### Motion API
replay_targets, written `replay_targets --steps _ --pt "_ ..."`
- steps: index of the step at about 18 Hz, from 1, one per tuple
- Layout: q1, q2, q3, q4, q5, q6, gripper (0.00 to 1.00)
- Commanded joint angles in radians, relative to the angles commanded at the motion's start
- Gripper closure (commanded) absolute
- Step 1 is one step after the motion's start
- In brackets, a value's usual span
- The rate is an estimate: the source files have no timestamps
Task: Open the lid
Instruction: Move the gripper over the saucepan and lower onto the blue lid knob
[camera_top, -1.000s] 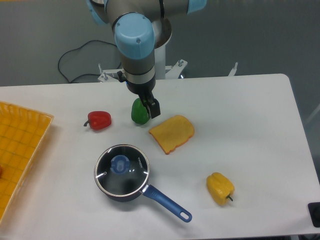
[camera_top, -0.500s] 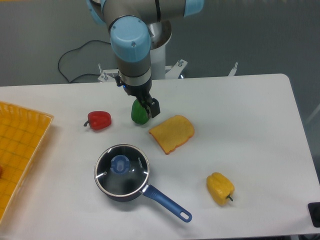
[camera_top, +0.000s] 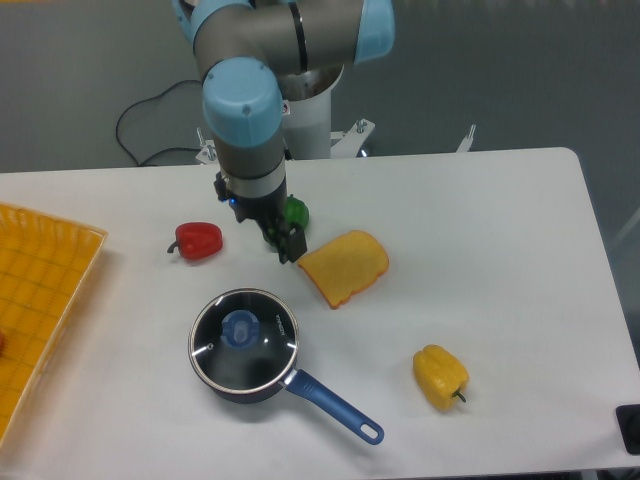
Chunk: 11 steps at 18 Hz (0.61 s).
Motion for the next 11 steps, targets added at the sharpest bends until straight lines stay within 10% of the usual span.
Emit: replay_targets --steps 11 --pt "-0.081 -0.123 0.069 0.104 0.028 0.2 0.0"
